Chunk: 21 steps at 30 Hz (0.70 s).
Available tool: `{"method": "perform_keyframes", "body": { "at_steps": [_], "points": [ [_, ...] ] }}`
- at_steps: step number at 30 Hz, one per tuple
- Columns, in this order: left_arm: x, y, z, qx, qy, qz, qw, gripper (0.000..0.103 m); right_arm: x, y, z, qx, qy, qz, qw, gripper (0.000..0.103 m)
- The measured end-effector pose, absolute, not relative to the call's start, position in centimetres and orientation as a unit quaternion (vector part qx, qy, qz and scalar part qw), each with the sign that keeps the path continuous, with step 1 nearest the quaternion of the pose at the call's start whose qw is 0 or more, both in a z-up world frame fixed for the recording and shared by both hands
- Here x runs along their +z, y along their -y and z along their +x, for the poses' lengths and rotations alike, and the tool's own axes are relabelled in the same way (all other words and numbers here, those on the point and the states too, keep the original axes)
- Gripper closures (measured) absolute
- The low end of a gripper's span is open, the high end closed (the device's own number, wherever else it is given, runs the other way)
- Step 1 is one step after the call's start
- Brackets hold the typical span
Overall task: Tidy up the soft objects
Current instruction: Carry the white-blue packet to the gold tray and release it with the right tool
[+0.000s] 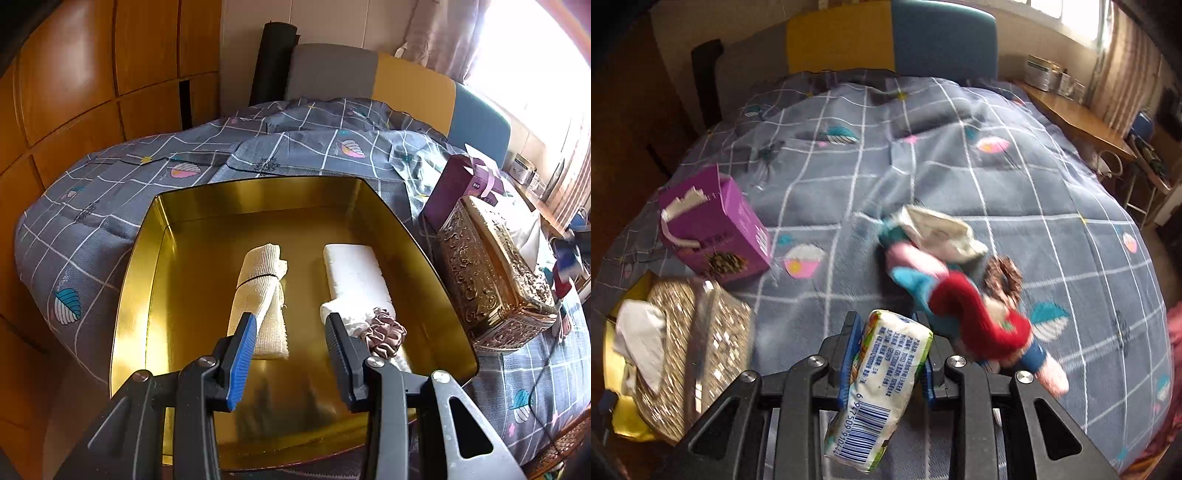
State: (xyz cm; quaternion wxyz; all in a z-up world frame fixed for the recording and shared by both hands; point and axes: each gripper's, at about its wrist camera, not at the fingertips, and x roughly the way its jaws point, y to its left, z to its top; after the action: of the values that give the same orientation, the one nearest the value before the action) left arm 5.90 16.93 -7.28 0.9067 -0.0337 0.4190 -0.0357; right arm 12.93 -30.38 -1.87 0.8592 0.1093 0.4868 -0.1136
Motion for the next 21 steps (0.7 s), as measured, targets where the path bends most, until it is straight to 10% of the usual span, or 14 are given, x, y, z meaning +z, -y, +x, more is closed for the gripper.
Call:
{"method": "perform_keyframes", "body": {
  "at_steps": [21],
  "points": [
    [-7.6, -18.0, 4.9, -0.038, -0.427, -0.052, 0.902, 0.064, 6.2, 15.1, 28.1, 0.045, -0.427, 0.055, 0.901, 0.074]
  ]
}}
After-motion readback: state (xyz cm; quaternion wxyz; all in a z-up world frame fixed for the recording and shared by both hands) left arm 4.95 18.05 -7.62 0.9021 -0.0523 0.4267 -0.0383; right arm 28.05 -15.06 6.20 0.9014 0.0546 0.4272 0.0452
